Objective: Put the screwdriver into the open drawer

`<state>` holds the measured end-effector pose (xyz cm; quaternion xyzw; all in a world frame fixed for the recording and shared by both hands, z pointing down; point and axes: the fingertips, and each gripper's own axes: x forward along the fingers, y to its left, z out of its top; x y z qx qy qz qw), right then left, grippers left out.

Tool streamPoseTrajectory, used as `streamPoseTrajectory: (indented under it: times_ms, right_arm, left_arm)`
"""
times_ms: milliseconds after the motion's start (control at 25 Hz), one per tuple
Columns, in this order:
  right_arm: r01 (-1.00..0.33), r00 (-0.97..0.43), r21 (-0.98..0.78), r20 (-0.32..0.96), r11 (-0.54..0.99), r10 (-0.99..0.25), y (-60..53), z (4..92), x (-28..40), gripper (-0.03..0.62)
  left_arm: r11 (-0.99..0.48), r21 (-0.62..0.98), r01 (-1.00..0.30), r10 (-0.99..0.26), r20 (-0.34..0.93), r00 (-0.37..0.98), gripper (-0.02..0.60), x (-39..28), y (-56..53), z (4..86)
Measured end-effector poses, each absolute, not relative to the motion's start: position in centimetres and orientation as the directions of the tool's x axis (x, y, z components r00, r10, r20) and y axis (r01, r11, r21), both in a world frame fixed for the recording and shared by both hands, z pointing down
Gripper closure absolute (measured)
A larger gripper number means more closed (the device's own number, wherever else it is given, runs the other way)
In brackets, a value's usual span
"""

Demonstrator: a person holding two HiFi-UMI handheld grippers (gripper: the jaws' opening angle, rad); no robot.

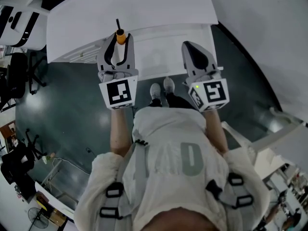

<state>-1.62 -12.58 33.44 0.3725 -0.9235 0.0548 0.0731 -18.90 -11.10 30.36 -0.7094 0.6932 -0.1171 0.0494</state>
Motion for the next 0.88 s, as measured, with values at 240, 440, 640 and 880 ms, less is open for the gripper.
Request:
streamPoseTrajectory:
  times_ms: [240,440,640,880]
  right_arm:
    - [-0.707,-0.701,-0.057,0.192,0.705,-0.687,-12.6,33.9,-1.0,0.589]
    - [-0.716,-0.691,-0.055,0.199,0.696,-0.695,-12.8,34.1,-0.4,0.589]
    - [-0.722,-0.683,-0.055,0.212,0.69,-0.699,-12.8,34.3,0.1,0.589]
    - [-0.726,-0.677,-0.054,0.228,0.686,-0.699,-13.0,34.8,0.5,0.589]
  left_arm:
    - [-0.131,-0.228,-0.965,-0.98,0.174,0.092,0.457,-17.9,-12.6,31.5]
    - [-0.193,-0.241,-0.951,-0.968,0.205,0.144,0.457,-17.2,-14.3,32.2]
    - [-0.256,-0.242,-0.936,-0.944,0.27,0.189,0.457,-16.2,-15.8,34.7]
    - [-0.364,-0.183,-0.913,-0.858,0.447,0.252,0.457,-14.7,-16.8,39.8]
